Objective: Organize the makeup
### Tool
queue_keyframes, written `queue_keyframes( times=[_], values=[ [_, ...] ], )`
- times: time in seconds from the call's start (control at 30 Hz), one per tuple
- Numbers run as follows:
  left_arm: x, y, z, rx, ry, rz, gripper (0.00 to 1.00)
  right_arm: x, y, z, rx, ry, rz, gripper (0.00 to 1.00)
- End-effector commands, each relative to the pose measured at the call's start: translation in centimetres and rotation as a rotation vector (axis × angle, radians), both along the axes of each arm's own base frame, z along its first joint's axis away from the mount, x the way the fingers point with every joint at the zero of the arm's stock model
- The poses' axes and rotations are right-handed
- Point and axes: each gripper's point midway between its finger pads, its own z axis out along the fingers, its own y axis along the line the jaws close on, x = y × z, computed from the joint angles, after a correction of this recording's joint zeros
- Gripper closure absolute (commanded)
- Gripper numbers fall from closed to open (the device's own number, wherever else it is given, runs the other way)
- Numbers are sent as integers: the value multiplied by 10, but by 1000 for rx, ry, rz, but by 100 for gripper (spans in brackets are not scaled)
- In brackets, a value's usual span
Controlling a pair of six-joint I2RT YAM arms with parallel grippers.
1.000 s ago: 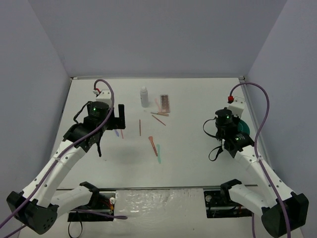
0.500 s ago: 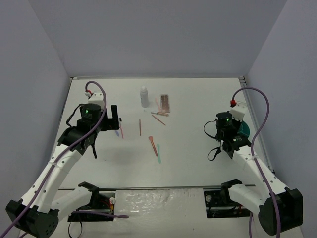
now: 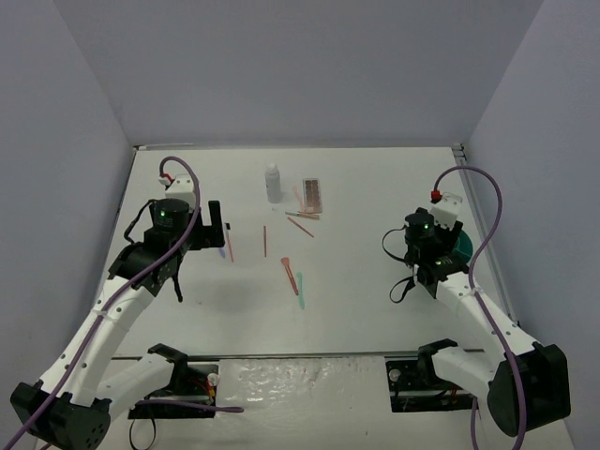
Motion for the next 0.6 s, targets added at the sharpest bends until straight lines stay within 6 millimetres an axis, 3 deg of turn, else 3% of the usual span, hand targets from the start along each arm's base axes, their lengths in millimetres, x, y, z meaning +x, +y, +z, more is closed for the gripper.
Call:
queue_keyframes(
  times=[0.0,0.1,0.27,0.37,0.57],
  values=[
    [10,0,22,-25,-80,10,3,9,7,26,47,-103,30,43],
    [11,-1,21,-31,-73,6,3,14,22,37,78,-116,111,39],
    [12,-2,19,-36,-66,4,3,30,71,61,85,-106,385,36],
    [12,0,18,-35,-63,11,3,44,125,74,110,-80,669,34],
    [12,6,18,-22,-61,33,3,63,202,70,70,6,1082,31]
  ],
)
